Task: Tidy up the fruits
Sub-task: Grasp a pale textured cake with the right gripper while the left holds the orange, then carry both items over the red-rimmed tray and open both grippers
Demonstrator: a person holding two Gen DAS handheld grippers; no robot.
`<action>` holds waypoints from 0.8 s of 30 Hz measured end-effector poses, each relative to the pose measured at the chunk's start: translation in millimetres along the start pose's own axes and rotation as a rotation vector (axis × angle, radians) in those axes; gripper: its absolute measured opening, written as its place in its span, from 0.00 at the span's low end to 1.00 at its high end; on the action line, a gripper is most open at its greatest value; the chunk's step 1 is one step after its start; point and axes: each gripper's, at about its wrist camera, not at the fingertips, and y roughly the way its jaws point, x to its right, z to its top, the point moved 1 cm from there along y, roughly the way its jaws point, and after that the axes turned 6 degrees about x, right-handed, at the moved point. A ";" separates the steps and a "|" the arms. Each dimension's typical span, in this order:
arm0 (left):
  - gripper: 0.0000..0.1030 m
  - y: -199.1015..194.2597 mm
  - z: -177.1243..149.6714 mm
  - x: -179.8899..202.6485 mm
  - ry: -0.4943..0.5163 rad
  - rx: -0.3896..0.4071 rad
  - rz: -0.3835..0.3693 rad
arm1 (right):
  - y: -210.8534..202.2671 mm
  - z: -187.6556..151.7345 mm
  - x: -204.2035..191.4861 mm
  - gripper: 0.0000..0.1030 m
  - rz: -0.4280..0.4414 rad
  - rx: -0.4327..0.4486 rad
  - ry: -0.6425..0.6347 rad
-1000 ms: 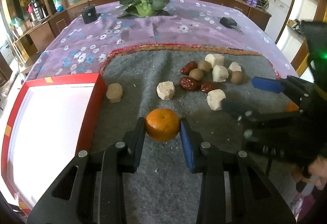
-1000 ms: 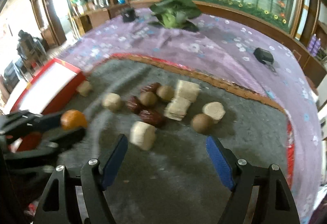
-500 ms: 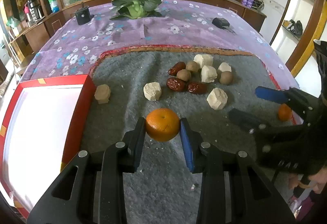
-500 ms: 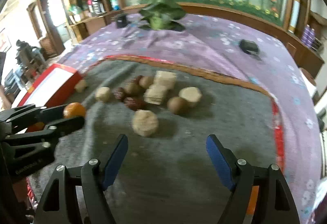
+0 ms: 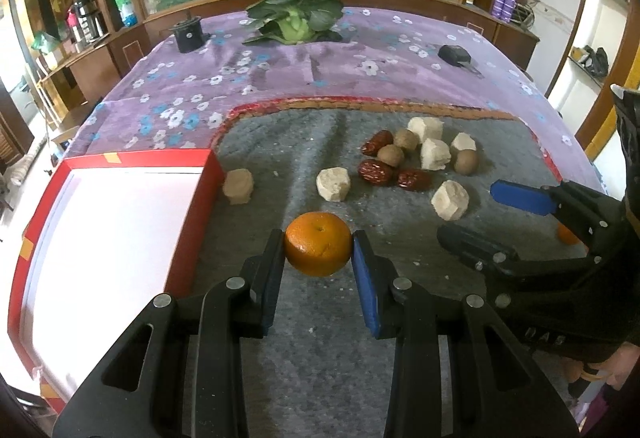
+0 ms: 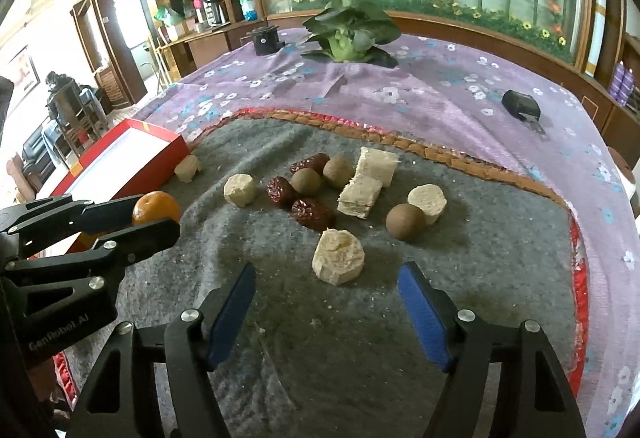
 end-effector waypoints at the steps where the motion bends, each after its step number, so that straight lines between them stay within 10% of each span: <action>1: 0.32 0.1 -0.8 -1.1 -0.003 -0.001 0.002 | 1.2 0.3 -0.1 0.62 0.002 -0.003 0.001; 10: 0.32 -0.8 -2.9 -11.4 -0.035 -0.007 0.007 | 6.9 -1.4 1.9 0.60 0.005 -0.017 0.014; 24: 0.32 -4.5 0.3 -21.0 -0.073 -0.018 -0.005 | 16.4 1.2 7.8 0.29 -0.031 -0.055 -0.007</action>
